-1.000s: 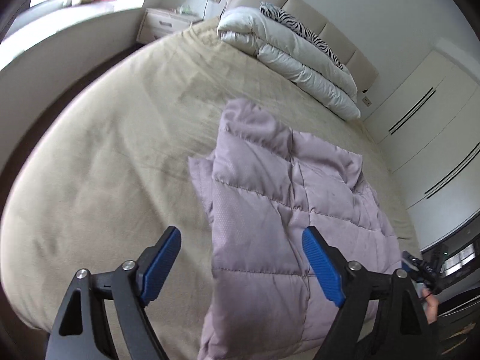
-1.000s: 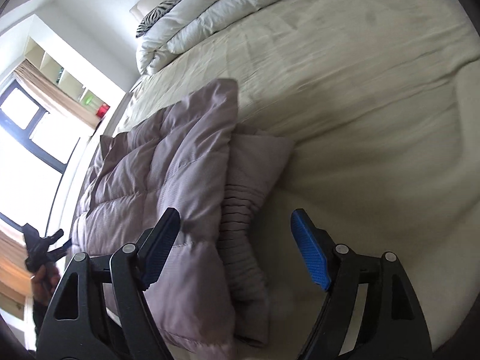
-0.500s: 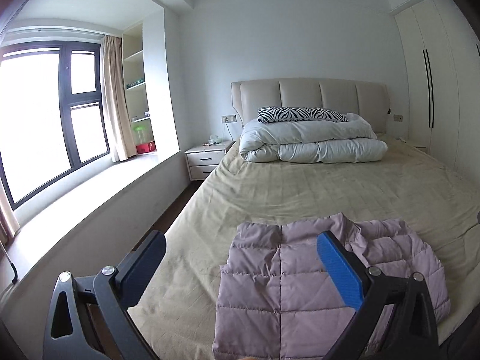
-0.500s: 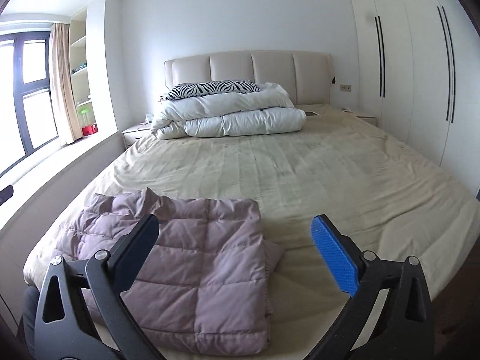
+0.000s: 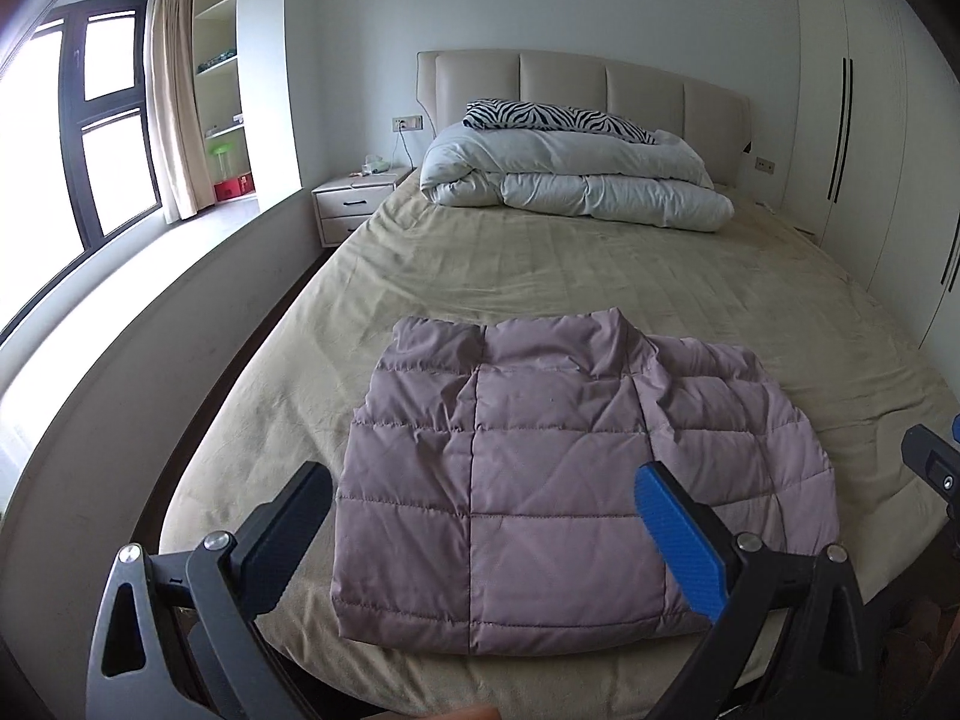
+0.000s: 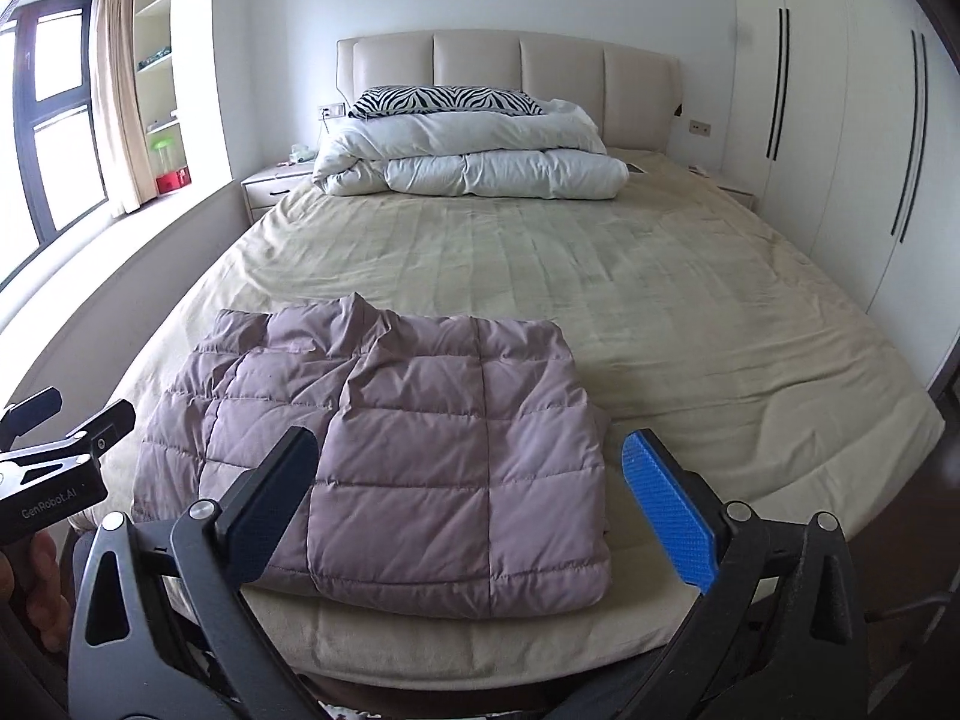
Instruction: Fold large clothes
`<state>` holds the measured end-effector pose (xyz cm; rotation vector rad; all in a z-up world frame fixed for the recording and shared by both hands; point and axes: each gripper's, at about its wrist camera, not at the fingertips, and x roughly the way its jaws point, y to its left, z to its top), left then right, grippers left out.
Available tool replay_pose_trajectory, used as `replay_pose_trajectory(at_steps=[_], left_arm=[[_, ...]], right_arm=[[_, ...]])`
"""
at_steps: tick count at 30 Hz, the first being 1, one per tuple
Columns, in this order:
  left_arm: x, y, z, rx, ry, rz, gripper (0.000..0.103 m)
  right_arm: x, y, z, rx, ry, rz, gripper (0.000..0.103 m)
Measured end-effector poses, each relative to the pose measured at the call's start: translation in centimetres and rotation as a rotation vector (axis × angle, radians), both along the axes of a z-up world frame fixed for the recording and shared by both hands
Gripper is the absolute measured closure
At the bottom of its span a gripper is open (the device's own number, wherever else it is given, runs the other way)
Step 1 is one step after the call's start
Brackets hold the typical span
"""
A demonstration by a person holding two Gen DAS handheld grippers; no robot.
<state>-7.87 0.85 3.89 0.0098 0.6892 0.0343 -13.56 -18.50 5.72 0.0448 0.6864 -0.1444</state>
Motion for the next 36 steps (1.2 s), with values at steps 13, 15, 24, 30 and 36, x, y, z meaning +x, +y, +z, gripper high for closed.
replay_pose_trajectory(at_steps=[13, 15, 24, 30, 36], left_arm=[[-1.2, 0.9, -0.1, -0.006, 0.032, 0.025, 0.000], [-1.3, 0.9, 0.2, -0.005, 0.024, 0.027, 0.000], [-1.8, 1.0, 1.6, -0.019, 0.011, 0.030, 0.000], [-1.8, 1.0, 1.7, -0.020, 0.017, 0.023, 0.000], [-1.7, 1.0, 1.5, -0.017, 0.019, 0.030, 0.000]], right_arm=[[0.2, 0.3, -0.3, 0.001, 0.032, -0.001, 0.000], [0.2, 0.5, -0.3, -0.011, 0.038, 0.002, 0.000], [0.0, 0.5, 0.1, 0.013, 0.044, 0.010, 0.000], [-0.2, 0.8, 0.4, 0.010, 0.042, 0.010, 0.000], [-0.2, 0.9, 0.4, 0.008, 0.045, 0.009, 0.000]])
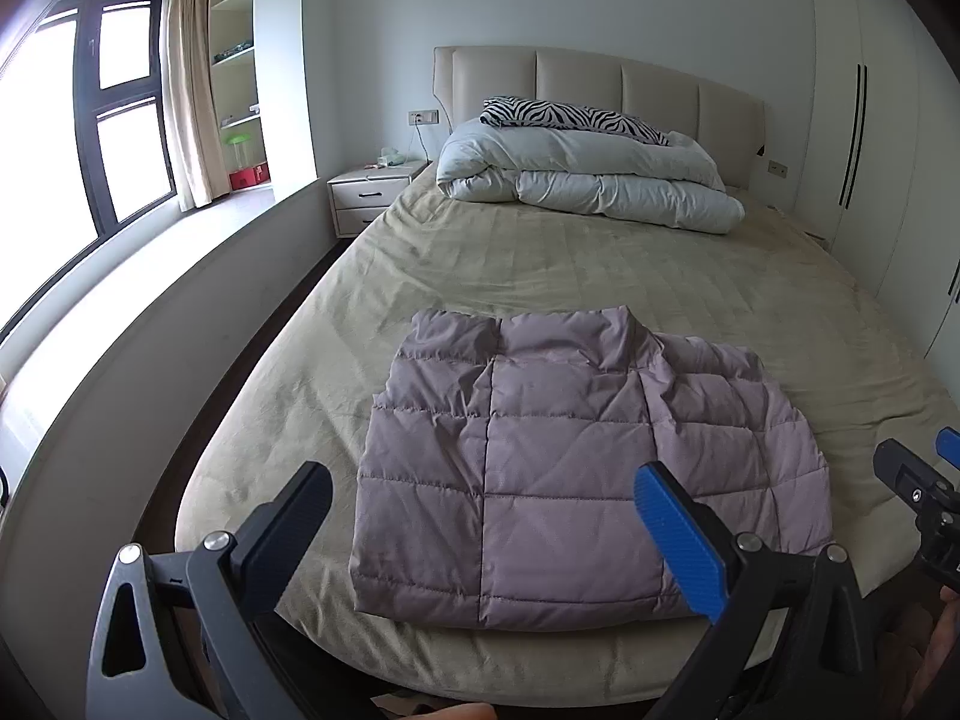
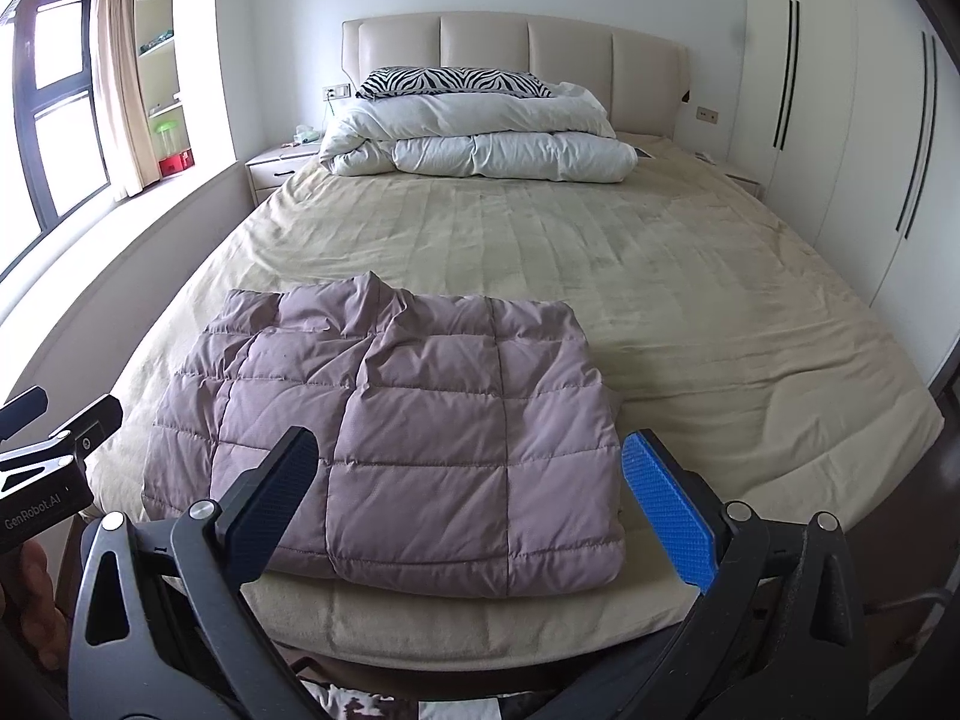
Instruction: Fold large clothes
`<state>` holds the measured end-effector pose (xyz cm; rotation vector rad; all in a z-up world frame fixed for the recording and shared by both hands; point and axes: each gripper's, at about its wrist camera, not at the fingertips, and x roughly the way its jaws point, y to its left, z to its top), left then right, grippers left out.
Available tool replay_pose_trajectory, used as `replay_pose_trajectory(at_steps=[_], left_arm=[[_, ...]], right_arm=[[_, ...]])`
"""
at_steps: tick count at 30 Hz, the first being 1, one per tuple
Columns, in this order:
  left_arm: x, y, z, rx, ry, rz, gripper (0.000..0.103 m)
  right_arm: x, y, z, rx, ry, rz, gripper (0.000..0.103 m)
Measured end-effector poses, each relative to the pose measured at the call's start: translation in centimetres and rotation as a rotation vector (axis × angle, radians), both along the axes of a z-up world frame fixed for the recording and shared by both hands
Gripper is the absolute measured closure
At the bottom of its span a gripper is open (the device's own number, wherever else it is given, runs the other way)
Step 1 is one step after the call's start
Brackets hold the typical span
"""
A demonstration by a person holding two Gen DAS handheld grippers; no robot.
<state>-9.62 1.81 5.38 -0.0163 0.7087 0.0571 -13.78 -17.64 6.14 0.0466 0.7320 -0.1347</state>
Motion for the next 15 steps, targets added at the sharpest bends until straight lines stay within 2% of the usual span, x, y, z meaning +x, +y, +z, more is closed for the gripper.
replay_pose_trajectory(at_steps=[15], left_arm=[[0.16, 0.26, -0.35, -0.001, 0.006, -0.001, 0.000]], right_arm=[[-0.20, 0.02, -0.23, -0.002, 0.010, -0.001, 0.000]])
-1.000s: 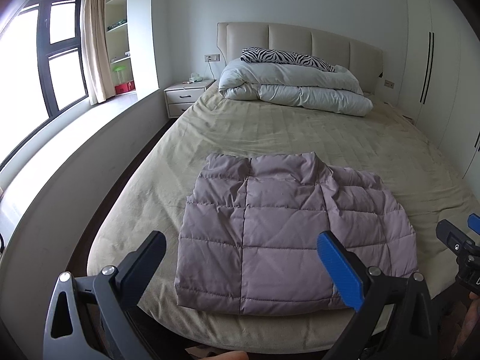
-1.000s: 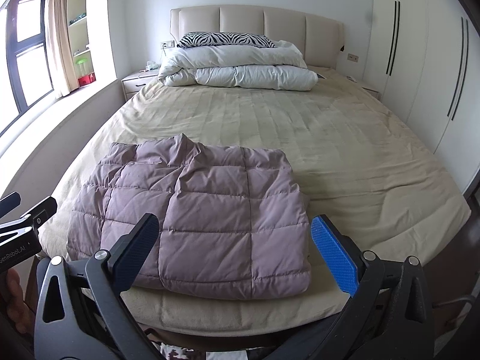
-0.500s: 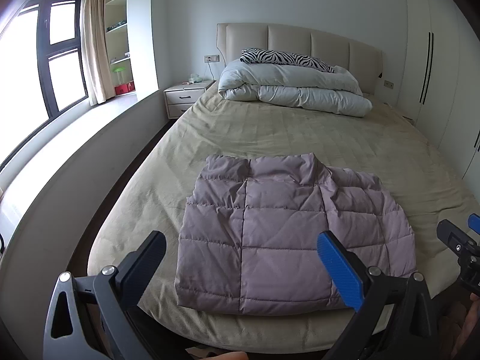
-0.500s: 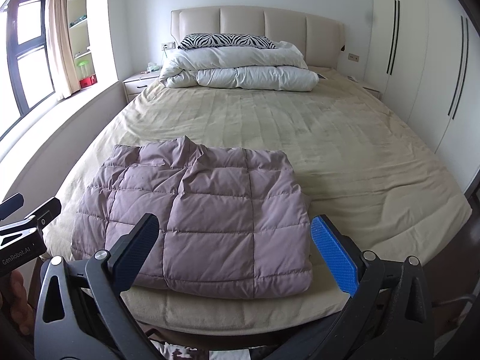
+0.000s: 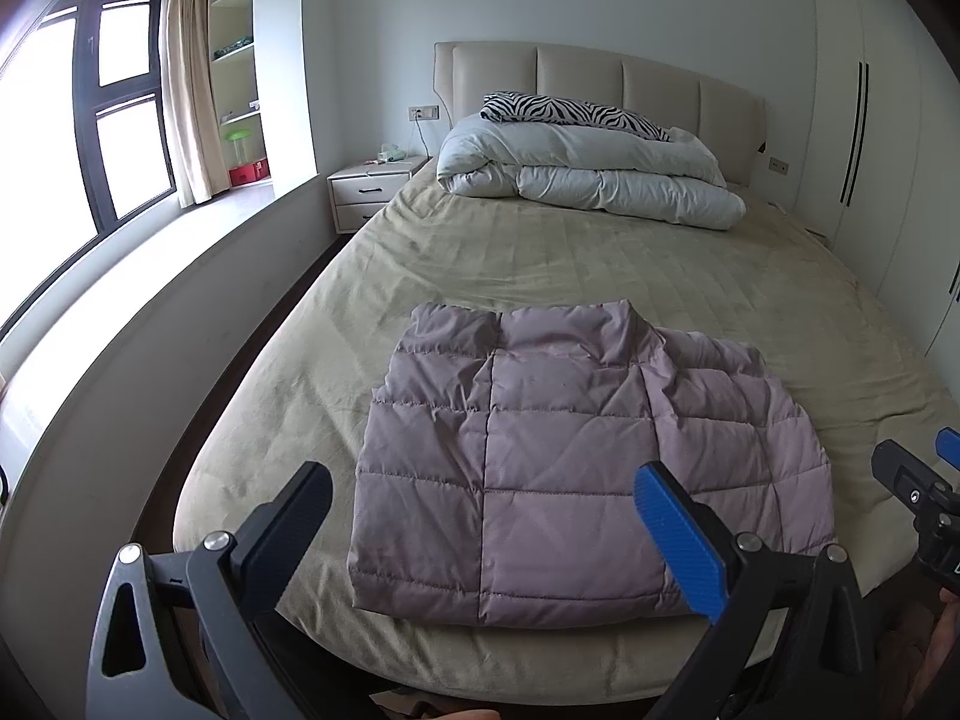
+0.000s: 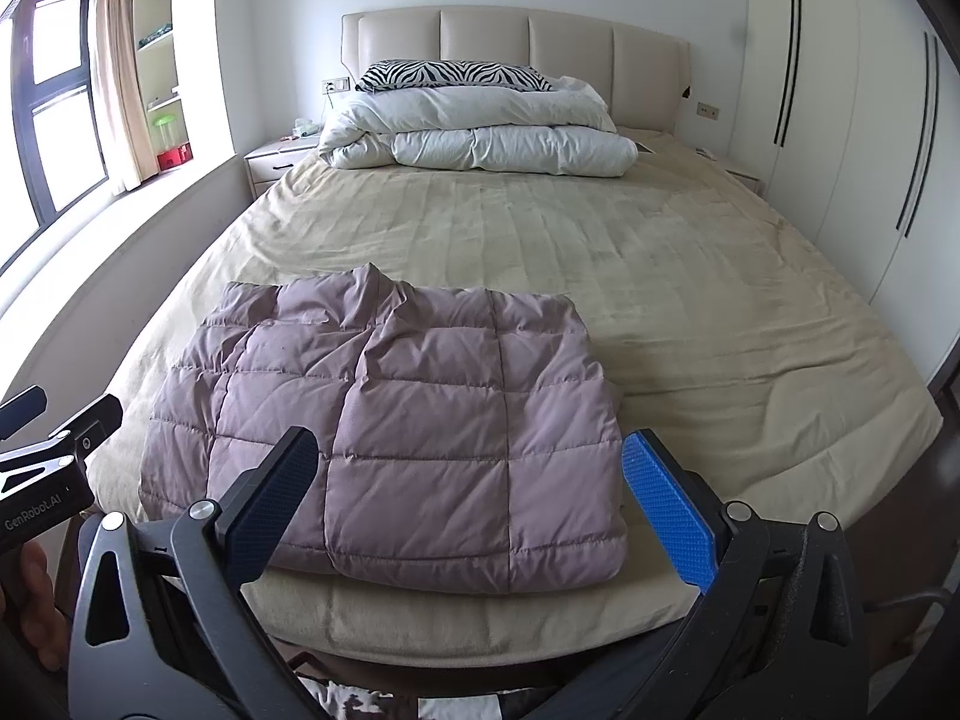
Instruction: Fold large clothes
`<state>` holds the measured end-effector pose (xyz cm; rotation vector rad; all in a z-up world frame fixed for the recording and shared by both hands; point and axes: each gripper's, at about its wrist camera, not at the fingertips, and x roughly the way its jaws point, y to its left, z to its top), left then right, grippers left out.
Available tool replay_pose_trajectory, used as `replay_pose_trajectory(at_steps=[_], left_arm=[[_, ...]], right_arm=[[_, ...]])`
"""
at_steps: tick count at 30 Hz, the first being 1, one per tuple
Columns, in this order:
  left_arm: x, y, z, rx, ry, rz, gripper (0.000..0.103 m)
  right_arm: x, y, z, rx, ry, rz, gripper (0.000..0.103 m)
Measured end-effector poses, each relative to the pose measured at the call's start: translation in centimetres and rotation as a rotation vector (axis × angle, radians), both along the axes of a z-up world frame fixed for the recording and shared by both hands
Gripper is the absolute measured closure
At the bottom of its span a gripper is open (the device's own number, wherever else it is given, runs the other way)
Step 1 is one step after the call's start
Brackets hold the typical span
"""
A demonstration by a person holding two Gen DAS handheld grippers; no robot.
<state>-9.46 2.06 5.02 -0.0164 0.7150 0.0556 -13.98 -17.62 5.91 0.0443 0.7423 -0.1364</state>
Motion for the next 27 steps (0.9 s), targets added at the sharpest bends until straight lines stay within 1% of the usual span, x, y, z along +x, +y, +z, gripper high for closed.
replay_pose_trajectory(at_steps=[27], left_arm=[[-0.04, -0.11, -0.29, 0.002, 0.004, -0.004, 0.000]], right_arm=[[0.16, -0.10, -0.88, -0.012, 0.014, 0.005, 0.000]])
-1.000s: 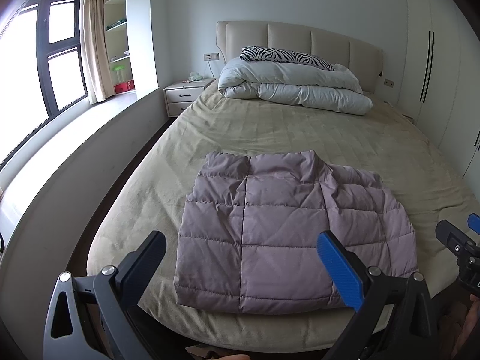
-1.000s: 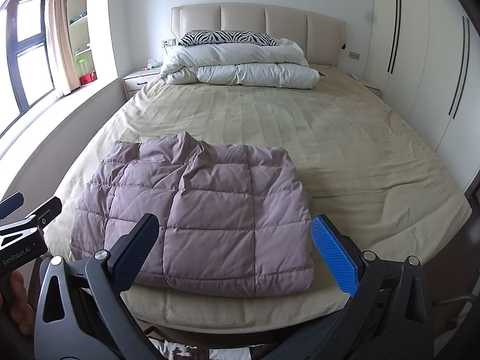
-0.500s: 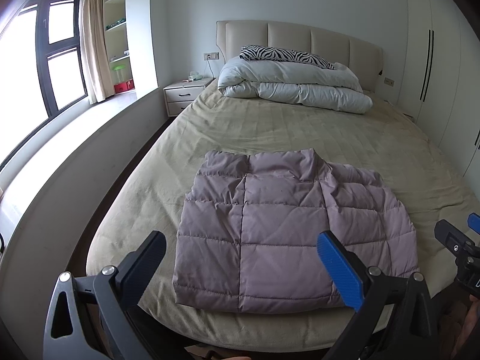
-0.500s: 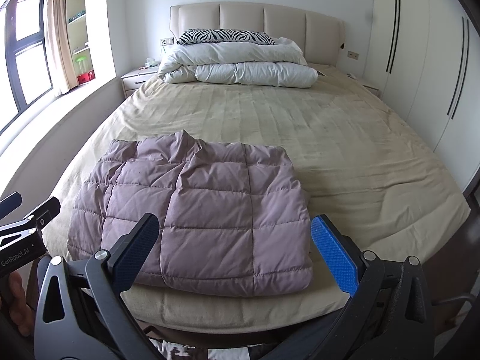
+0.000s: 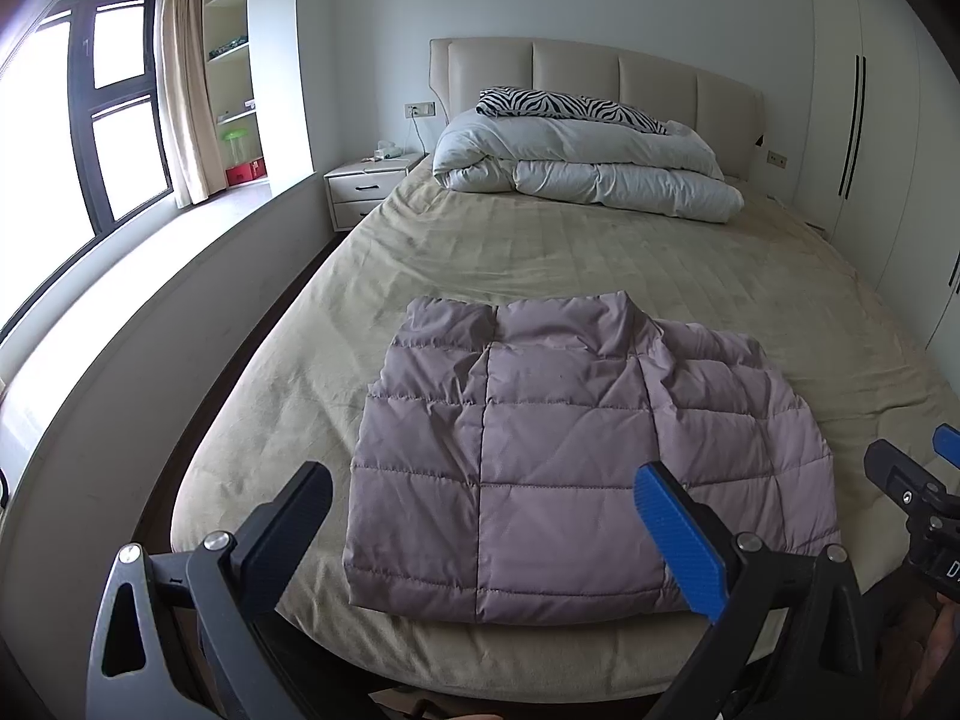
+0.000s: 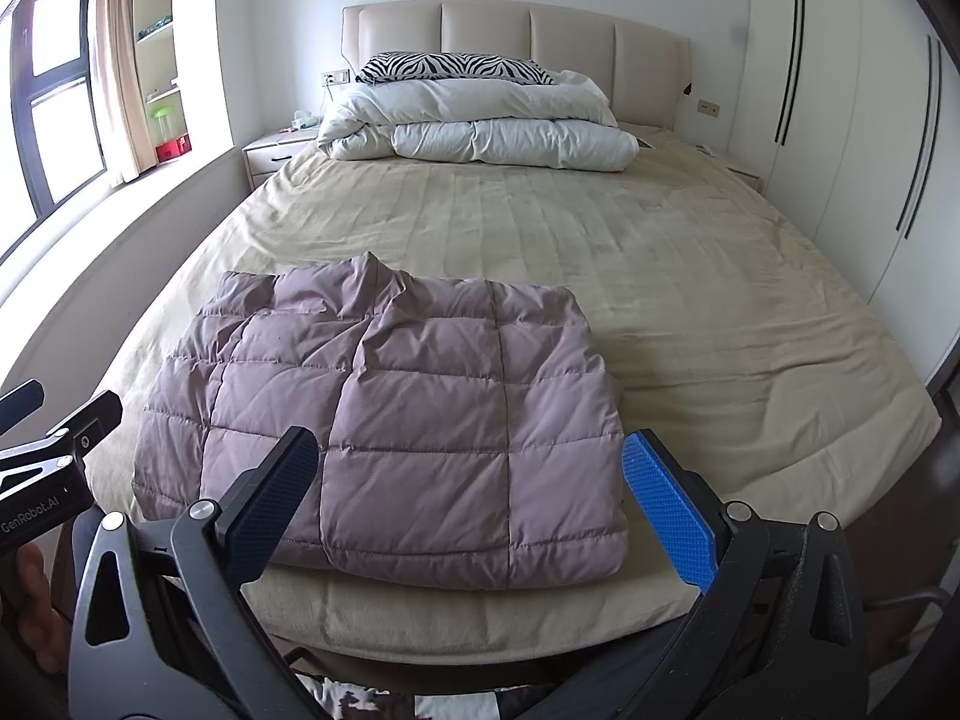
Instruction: Fold large clothes
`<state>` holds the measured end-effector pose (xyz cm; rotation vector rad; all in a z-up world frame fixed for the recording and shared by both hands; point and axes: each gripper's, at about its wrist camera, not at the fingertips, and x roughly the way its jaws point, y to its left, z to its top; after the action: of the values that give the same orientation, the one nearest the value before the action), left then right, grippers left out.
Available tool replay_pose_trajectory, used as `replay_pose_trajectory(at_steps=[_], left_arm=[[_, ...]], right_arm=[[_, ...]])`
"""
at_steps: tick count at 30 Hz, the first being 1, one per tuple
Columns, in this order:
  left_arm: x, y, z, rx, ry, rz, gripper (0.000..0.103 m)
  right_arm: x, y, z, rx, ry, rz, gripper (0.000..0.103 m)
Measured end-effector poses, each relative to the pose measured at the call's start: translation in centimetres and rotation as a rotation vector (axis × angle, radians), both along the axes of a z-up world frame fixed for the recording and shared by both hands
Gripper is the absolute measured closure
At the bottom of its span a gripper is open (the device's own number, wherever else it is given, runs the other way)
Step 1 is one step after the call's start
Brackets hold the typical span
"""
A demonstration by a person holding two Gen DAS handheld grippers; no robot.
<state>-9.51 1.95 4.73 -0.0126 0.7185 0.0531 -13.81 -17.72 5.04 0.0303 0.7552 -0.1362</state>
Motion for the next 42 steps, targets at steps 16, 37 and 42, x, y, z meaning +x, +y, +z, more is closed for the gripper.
replay_pose_trajectory(at_steps=[16, 37, 42], left_arm=[[0.04, -0.16, 0.09, 0.000, 0.000, 0.002, 0.000], [0.07, -0.14, 0.14, 0.001, 0.002, 0.000, 0.000], [0.07, -0.18, 0.15, 0.002, 0.003, 0.000, 0.000]], right_arm=[[0.14, -0.04, -0.07, 0.001, 0.003, 0.003, 0.000], [0.15, -0.09, -0.15, 0.001, 0.003, 0.004, 0.000], [0.13, -0.10, -0.27, 0.003, 0.004, 0.004, 0.000]])
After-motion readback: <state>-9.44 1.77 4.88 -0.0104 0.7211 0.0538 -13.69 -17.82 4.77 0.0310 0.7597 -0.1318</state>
